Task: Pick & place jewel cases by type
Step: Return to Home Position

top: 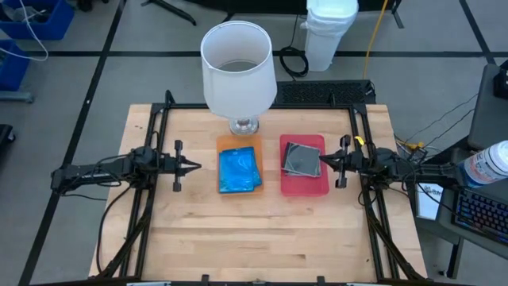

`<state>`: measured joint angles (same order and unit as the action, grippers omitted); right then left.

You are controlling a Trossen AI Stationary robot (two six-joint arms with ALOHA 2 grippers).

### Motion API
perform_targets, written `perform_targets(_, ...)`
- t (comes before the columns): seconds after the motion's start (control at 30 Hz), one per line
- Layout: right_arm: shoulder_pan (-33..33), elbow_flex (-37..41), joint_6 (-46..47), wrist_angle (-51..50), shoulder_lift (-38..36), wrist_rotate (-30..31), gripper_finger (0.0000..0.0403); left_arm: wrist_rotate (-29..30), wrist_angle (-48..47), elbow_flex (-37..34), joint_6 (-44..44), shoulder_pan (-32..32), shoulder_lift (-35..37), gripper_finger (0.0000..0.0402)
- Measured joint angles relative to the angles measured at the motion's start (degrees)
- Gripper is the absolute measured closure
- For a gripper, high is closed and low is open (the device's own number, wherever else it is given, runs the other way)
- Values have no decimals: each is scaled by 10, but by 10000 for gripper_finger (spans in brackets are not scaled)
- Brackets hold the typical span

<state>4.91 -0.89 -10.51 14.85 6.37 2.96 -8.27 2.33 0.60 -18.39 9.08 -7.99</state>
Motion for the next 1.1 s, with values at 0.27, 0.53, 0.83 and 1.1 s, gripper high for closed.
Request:
perform_targets(0.27,0,0,38,0,1,0,403,0,8,0,41,0,0,377)
perform_targets(0.53,0,0,38,1,1,0,403,0,8,0,41,0,0,376)
perform_targets(0.83,0,0,38,1,1,0,403,0,8,0,38,0,0,376)
perform_targets(1.1,0,0,38,1,1,0,403,0,9,0,38,0,0,376)
